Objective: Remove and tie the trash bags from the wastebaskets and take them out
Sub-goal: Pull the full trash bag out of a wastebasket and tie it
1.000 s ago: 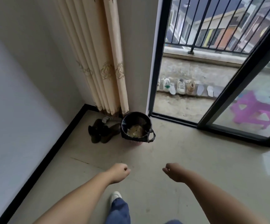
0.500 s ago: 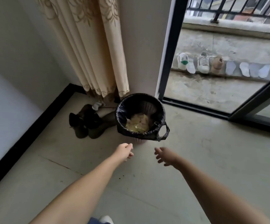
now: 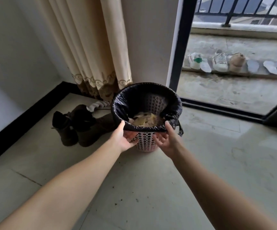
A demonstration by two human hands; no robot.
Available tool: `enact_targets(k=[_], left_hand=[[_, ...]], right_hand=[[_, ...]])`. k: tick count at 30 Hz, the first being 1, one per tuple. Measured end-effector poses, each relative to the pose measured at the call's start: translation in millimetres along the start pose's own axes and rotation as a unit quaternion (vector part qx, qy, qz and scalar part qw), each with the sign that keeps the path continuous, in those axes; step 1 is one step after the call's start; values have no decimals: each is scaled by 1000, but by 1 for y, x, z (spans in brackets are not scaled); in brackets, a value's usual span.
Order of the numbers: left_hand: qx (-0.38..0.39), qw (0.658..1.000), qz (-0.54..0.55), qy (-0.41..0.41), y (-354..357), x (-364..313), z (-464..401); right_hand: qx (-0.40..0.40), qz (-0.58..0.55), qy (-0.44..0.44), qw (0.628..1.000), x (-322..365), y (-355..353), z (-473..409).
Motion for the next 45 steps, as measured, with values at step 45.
enact_targets(k=[45], left_hand=[[176,778,-394,457,67,21,144]], right_hand=[[154,511,-471,702,50,3,96]])
Point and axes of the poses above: each hand's wrist, its own z-axis away from the middle knuckle, its own y-axis out of the palm, x = y × z, the point moved 7 cm from there along -z, towards the middle knuckle, and after that the axes turned 14 degrees about -x, right-handed, at the moved point
